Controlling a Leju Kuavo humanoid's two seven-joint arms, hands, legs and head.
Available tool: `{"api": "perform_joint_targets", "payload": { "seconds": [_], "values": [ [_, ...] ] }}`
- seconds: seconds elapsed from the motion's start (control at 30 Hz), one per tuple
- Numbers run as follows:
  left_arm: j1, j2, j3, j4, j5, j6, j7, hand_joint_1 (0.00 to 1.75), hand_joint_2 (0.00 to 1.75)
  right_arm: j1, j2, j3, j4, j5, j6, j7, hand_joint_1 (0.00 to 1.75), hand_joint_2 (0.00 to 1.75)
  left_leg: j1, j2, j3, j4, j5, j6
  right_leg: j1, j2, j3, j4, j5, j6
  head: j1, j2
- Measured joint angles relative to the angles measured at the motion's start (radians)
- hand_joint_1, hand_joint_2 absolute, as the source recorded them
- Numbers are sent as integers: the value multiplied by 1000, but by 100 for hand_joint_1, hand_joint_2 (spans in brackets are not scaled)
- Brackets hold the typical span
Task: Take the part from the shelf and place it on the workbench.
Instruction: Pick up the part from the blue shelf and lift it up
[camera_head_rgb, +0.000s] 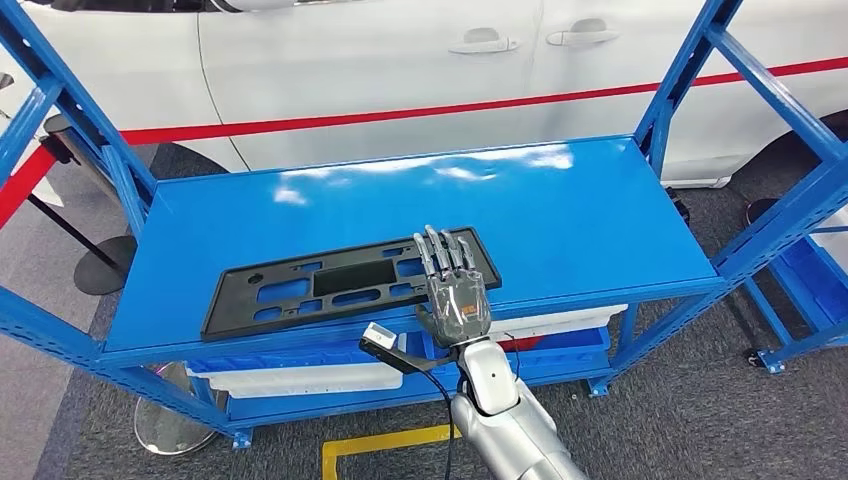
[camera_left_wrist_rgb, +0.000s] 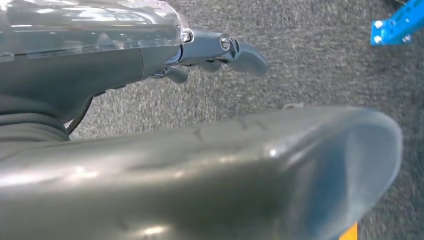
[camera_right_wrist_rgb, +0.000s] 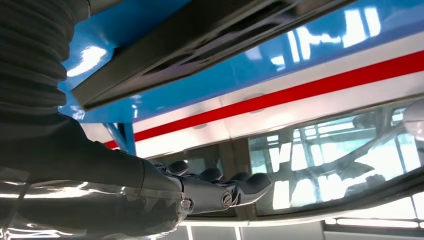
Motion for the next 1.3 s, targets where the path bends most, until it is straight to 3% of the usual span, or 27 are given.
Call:
{"api": "perform_joint_targets", "payload": {
  "seconds": [0.1, 0.2, 0.23, 0.27, 0.3, 0.37, 0.4, 0.47, 0.53, 0.6, 0.7, 0.73, 0.77, 0.8, 0.87, 0.93, 1.03, 1.3],
  "values": [
    [2, -2, 0, 0, -2, -1, 0, 0, 0, -10, 6, 8, 15, 0, 0, 6, 0, 175, 8, 1, 10, -15, 3, 15, -2, -1, -17, 41, -28, 15, 1, 0],
    [-1, -4, -1, 0, -6, -3, -1, 0, 0, -22, 8, 17, 40, 0, 0, 10, 0, 175, 9, 2, 17, -18, -2, 25, -5, -1, -117, 221, -101, 25, 3, 0],
    [-1, -4, -1, 0, -6, -4, -1, 0, 0, -22, 9, 20, 50, 0, 0, 12, 0, 175, 8, 1, 20, -18, -4, 26, -7, -2, -144, 261, -104, 26, 3, 0],
    [0, -4, -1, 0, -7, -5, -1, 0, 0, -23, 9, 24, 58, 0, 0, 14, 0, 175, 8, 0, 23, -18, -8, 26, -8, -2, -154, 265, -88, 27, 4, 0],
    [1, -5, -2, 0, -8, -7, -1, 0, 0, -25, 12, 29, 66, 0, 0, 15, 0, 175, 8, -1, 29, -17, -12, 24, -10, -2, -145, 232, -55, 26, 4, 0],
    [1, -6, -2, 0, -12, -10, -1, 0, 0, -34, 20, 37, 82, 0, 0, 16, 0, 175, 7, -2, 40, -16, -22, 18, -10, -3, -94, 107, 20, 21, 3, 0],
    [0, -7, -2, 0, -14, -11, -1, 0, 0, -40, 26, 40, 91, 0, 0, 16, 0, 175, 5, -2, 44, -14, -27, 13, -8, -2, -71, 53, 41, 17, 3, 0],
    [-2, -7, -3, 0, -18, -13, -1, 0, 0, -48, 37, 46, 110, 0, 0, 17, 0, 175, 3, -2, 45, -13, -33, 1, -4, -1, -52, 9, 44, 9, 2, 0],
    [-3, -7, -6, 0, -21, -13, -1, 0, 0, -54, 49, 52, 126, 0, 0, 18, 0, 175, 6, -1, 48, -15, -38, -11, -3, 1, -49, 2, 42, -2, 2, 0],
    [-3, -7, -10, 0, -26, -14, -1, 0, 0, -65, 62, 57, 145, 0, 0, 18, 0, 175, 9, 1, 35, 22, -62, -22, -7, 1, -40, -5, 40, -14, 2, 0],
    [-3, -8, -19, 0, -33, -16, -2, 0, 0, -86, 80, 70, 191, 0, 0, 17, 0, 175, 10, 2, -62, 208, -141, -33, -6, -2, -31, -7, 34, -27, 1, 0],
    [-2, -9, -22, 1, -36, -16, -2, 0, 0, -90, 85, 77, 208, -3, 0, 15, 0, 175, 11, 2, -94, 260, -152, -34, -5, -2, -29, -7, 32, -28, 1, 0],
    [-2, -9, -24, 1, -38, -16, -2, 0, 0, -93, 88, 83, 223, -6, 0, 12, 0, 175, 11, 2, -112, 279, -145, -35, -4, -2, -26, -6, 29, -29, 1, 0],
    [-1, -10, -26, 1, -41, -16, -2, 0, 0, -94, 91, 90, 235, -12, 0, 9, 0, 175, 11, 2, -108, 255, -116, -33, -3, -2, -21, -6, 26, -28, 1, 0],
    [-2, -10, -28, 1, -47, -16, -2, 0, 0, -99, 96, 108, 255, -33, 0, 8, 0, 175, 10, 2, -55, 124, -36, -25, -2, -1, -10, -3, 17, -24, 1, 0],
    [-3, -10, -30, 1, -51, -16, -3, 0, 0, -109, 101, 136, 273, -64, 2, 13, 0, 175, 5, 2, -8, 17, 5, -15, 2, 0, -6, 0, 10, -16, 1, 0],
    [-4, -12, -37, 2, -57, -13, -6, 0, 0, -119, 103, 181, 290, -115, 14, 21, 0, 175, -1, 0, -2, -1, 4, -3, 3, 1, -7, 0, 8, -5, 2, 0],
    [-3, -12, -40, 2, -59, -10, -8, 0, 0, -124, 104, 201, 294, -142, 22, 24, 0, 175, 0, 0, -1, -4, 4, 2, 3, 2, -6, -2, 8, 0, 2, 0]
  ]
}}
